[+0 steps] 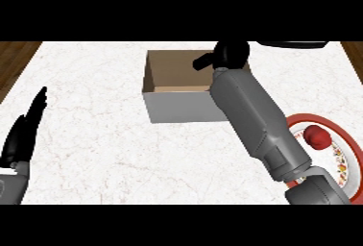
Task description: Pick the sweet potato from the plate and place it in the cardboard box
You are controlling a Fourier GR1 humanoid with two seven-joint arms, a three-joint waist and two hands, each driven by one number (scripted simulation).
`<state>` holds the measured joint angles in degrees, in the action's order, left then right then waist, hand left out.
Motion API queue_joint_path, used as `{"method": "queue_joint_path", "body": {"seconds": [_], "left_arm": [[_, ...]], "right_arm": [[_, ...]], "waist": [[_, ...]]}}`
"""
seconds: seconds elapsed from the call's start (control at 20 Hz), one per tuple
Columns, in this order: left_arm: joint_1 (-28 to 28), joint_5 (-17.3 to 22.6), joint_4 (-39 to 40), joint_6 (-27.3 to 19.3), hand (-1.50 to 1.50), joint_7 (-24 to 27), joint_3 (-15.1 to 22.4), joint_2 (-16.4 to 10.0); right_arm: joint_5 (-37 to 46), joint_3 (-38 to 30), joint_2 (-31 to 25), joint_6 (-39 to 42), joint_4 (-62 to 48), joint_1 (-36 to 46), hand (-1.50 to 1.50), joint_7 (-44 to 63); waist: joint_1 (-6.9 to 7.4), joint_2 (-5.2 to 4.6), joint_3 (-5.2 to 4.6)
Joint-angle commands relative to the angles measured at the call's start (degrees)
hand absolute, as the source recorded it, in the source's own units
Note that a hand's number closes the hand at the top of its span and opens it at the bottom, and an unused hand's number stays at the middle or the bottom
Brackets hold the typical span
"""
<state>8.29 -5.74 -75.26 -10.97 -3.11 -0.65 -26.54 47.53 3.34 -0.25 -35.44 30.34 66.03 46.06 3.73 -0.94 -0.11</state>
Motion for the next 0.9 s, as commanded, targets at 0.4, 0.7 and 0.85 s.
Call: {"method": "queue_joint_path", "body": {"seconds": [0.4,0.7,0.85], "left_arm": [[-2.1,-2.0,0.0,-0.7,0.00,1.0,0.4,1.5],[-2.4,-0.6,-0.1,1.3,0.00,0.4,-2.1,-0.5],[-3.6,-0.8,0.7,-0.1,0.00,1.0,-3.3,0.3]], "right_arm": [[-5.3,-4.1,-0.8,-19.4,-5.5,1.0,-1.50,-16.0],[-9.2,-3.1,0.2,-27.5,0.9,-1.3,-1.50,-16.8],[-11.2,-4.1,-0.8,-22.7,10.8,-7.3,-1.50,-21.0]], "waist": [[-0.76,-0.04,0.15],[-1.83,0.74,0.14],[-4.15,1.32,0.14]]}}
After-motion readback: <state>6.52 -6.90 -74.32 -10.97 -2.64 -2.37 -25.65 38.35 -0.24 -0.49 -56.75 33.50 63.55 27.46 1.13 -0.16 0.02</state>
